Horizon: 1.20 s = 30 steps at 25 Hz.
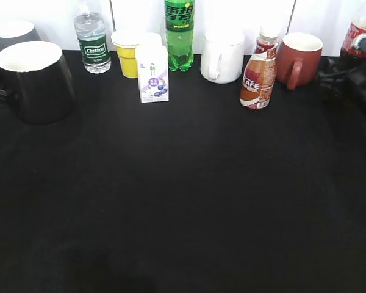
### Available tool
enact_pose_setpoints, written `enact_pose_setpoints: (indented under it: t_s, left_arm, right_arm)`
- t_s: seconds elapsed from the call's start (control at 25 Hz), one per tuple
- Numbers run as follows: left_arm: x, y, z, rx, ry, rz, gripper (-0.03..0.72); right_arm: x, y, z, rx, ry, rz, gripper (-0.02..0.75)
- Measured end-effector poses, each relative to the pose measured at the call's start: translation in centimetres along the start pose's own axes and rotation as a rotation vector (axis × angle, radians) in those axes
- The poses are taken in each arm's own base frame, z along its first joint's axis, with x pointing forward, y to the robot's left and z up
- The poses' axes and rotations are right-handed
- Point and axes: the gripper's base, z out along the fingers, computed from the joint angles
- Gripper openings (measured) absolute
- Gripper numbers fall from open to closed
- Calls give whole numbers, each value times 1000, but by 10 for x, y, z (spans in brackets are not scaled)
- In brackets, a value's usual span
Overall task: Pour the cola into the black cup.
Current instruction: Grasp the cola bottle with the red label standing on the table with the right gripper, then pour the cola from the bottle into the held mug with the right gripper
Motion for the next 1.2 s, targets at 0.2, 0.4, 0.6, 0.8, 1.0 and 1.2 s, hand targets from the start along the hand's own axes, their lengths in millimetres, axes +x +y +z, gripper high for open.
enact_pose_setpoints:
  t_s: [0.2,0.4,0.6,0.8,1.0,1.2]
  left_arm:
    - [0,0,0,5,1,3,52]
    - [2,-28,4,145,19,12,52]
    - [3,-92,7,362,24,34,51]
    - [3,-120,4,455,25,41,51]
    - [3,-124,3,479,19,47,51]
    - [2,-129,0,553,1,86,51]
  right_arm:
    - [-2,0,-9,-9,-29,-58,387]
    - [-62,9,-76,-162,-193,-149,387]
    - [-110,58,-132,-418,-271,-283,387]
    - [-92,124,-160,-650,-262,-603,387]
    - [-85,126,-157,-590,-332,-931,387]
    - [-72,128,-152,-581,-367,-1171,387]
